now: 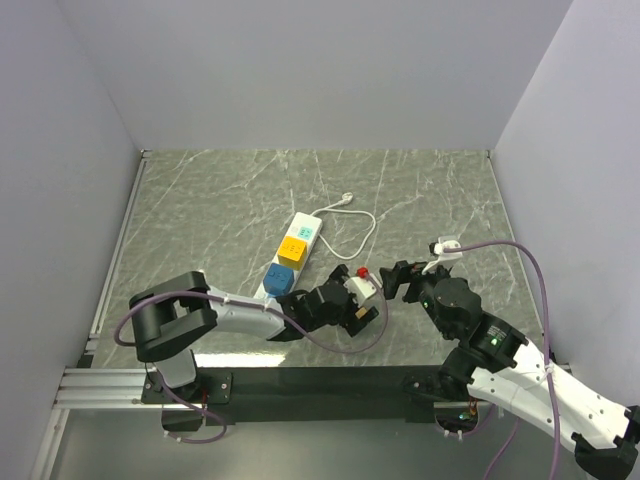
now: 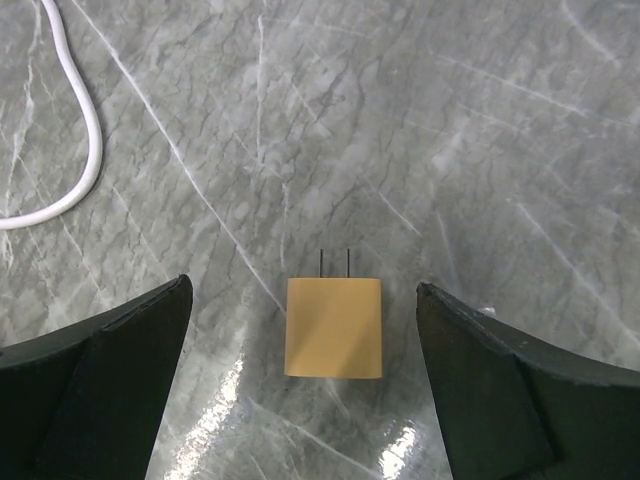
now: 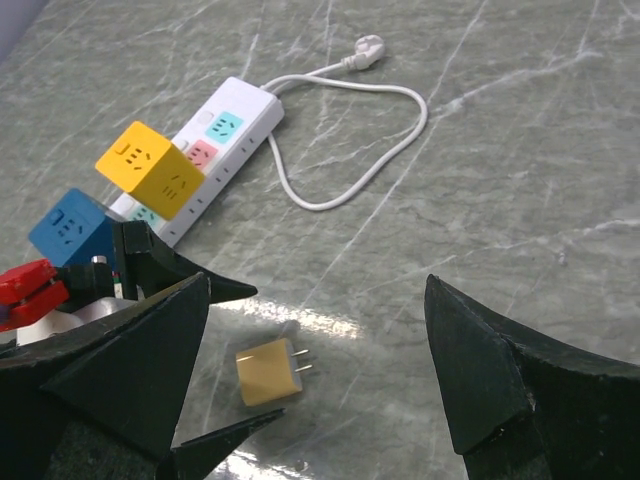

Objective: Insert the plug

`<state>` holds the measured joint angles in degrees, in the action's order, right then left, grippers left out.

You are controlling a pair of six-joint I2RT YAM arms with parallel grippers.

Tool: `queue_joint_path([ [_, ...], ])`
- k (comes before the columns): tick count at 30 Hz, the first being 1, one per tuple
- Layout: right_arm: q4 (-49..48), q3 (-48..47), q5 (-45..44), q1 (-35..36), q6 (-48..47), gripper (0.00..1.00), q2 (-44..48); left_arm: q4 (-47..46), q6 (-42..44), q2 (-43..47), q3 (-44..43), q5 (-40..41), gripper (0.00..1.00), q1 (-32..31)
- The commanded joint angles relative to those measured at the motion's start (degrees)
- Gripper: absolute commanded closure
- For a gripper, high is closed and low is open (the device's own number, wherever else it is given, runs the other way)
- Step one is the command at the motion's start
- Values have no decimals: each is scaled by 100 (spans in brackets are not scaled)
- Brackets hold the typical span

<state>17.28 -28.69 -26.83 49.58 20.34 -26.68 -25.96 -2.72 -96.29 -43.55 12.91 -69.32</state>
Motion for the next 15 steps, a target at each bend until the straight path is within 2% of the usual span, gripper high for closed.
queue_joint_path([
  [1,-322,12,196,43,58,5,31,319,44,-240,-391,-227,1,-11],
  [8,-242,30,-77,51,181,5,154,504,-9,-557,-532,-236,4,24],
  [10,-260,56,-94,34,199,5,242,530,-27,-584,-523,-227,9,50],
  [11,-251,56,-138,43,199,5,259,556,-35,-593,-549,-218,12,50],
  [14,-216,56,-226,43,225,5,347,714,-97,-671,-619,-175,35,50],
  [15,-225,65,-235,43,234,5,373,732,-114,-698,-611,-122,48,67],
])
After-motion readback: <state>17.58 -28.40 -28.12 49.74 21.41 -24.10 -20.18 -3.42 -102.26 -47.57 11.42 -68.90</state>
